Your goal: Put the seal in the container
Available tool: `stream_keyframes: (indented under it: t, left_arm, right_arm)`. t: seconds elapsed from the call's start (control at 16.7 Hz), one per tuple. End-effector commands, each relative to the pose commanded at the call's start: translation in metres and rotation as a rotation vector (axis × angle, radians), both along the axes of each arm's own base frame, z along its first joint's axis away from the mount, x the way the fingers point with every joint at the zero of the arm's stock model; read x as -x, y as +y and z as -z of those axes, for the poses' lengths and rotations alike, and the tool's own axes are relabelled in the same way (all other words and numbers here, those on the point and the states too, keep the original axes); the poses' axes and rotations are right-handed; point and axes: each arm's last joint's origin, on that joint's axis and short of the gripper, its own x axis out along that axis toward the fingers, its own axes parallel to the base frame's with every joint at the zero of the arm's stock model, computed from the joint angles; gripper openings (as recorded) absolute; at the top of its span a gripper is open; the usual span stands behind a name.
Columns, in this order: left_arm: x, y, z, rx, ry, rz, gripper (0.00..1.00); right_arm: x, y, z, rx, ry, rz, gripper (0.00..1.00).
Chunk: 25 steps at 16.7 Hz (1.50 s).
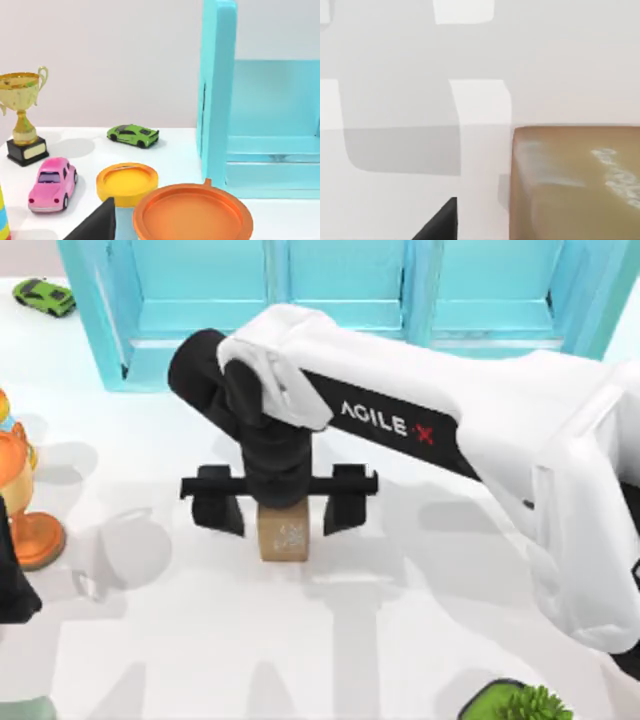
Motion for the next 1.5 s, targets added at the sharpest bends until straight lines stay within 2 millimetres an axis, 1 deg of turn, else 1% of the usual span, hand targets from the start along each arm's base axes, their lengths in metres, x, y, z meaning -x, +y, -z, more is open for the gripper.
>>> stream_keyframes:
  t: [0.54, 0.6, 1.2, 1.32, 1.5]
  left_arm:
    - [0.000, 0.000, 0.000, 0.000, 0.000, 0.000, 1.00]
    - [0.000, 0.000, 0.000, 0.000, 0.000, 0.000, 1.00]
    - [0.000, 0.000, 0.000, 0.000, 0.000, 0.000, 1.00]
    - [0.000, 0.000, 0.000, 0.000, 0.000, 0.000, 1.00]
    - [0.000, 0.000, 0.000, 0.000, 0.000, 0.000, 1.00]
  right_arm:
    - [0.000, 0.000, 0.000, 0.000, 0.000, 0.000, 0.02]
    - [0.000, 0.000, 0.000, 0.000, 0.000, 0.000, 0.00]
    - [0.001, 0.002, -0.001, 0.004, 0.004, -0.003, 0.00]
    - [0.001, 0.004, -0.006, 0.012, 0.011, -0.005, 0.00]
    - [-0.002, 0.009, -0.027, 0.014, 0.012, -0.005, 0.00]
